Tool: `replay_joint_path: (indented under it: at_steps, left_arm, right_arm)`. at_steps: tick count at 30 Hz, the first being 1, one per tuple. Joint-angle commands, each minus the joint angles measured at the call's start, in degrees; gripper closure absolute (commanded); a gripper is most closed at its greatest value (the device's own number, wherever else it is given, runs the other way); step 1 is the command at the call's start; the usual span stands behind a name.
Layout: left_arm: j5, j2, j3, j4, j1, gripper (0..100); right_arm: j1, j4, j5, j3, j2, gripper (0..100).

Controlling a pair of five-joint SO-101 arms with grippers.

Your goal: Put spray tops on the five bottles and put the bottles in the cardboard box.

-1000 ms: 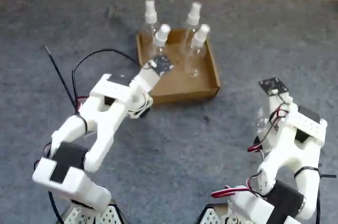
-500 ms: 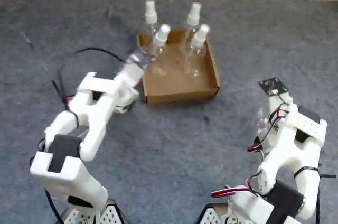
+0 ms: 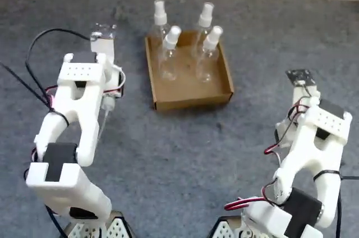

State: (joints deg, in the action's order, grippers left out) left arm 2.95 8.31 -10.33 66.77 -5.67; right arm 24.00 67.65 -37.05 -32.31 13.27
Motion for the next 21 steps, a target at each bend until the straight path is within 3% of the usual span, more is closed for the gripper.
replay_joint_path:
  at_steps: [1, 7, 15, 21]
  left_arm:
    - [2.64, 0.31, 2.68, 0.70, 2.15, 100]
    - [2.46, -0.13, -0.57, -0.79, 1.98, 100]
    - [2.37, 0.13, -1.71, -2.73, 1.89, 100]
    - [2.37, 0.31, -2.07, -4.13, 1.89, 100]
  right_arm:
    - [-1.27, 0.75, 4.13, 5.76, -0.40, 71.9]
    - [-0.57, 1.36, 9.14, 16.66, -14.11, 71.9]
    - [1.45, 10.59, 12.22, 40.66, -35.03, 72.4]
    - [1.36, 12.09, 12.48, 46.11, -39.78, 88.9]
